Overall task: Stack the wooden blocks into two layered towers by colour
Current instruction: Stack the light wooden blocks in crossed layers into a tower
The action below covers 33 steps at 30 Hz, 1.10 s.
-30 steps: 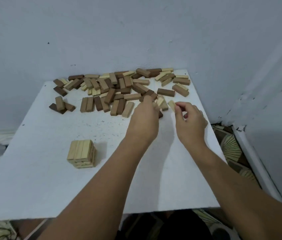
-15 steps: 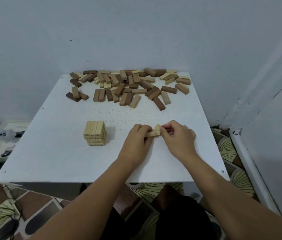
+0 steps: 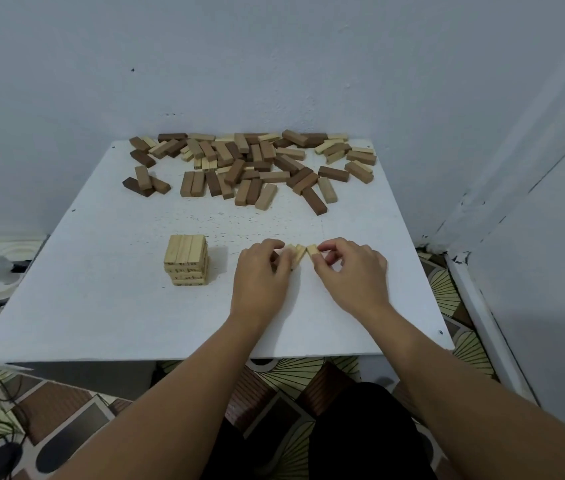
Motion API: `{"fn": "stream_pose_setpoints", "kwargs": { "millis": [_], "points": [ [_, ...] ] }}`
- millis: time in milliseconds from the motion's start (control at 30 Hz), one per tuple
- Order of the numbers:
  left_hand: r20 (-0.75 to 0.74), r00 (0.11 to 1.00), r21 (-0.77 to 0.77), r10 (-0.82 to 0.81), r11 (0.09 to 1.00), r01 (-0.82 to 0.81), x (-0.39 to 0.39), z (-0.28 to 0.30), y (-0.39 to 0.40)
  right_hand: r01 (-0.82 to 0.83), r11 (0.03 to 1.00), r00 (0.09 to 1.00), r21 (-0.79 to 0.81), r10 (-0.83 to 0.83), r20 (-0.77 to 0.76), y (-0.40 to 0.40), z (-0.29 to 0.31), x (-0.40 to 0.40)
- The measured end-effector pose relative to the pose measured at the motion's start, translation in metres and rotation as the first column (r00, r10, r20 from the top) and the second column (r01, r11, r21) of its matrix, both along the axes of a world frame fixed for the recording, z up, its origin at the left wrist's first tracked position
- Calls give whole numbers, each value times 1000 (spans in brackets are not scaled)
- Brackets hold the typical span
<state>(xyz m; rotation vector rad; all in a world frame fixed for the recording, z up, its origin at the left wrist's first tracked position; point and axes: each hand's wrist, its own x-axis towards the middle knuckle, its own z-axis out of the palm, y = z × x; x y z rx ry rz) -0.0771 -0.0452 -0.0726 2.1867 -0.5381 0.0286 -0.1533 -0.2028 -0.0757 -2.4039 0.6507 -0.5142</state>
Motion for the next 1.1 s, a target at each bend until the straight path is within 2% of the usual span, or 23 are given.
{"fn": "stream_pose_setpoints", "kwargs": {
  "millis": [267,567,700,967,1100],
  "points": [
    [-81,995,-84,60,994,-67,-4,7,-1,-57,997,998,46,56,19,1,1,0],
    [-37,999,-12,-8,1000,7,1,2,0,-124,991,992,49,124,-8,-3,-2,1],
    [-86,996,-44,5,999,-9,-1,6,2,-132,991,991,7,132,-17,-4,-1,1],
    [-190,963,39,-190,979,201,5,10,18,-131,991,990,38,133,-38,-7,2,0],
    [-197,960,8,-198,979,204,9,11,17,-129,990,990,53,132,-45,-8,3,0]
  ]
}}
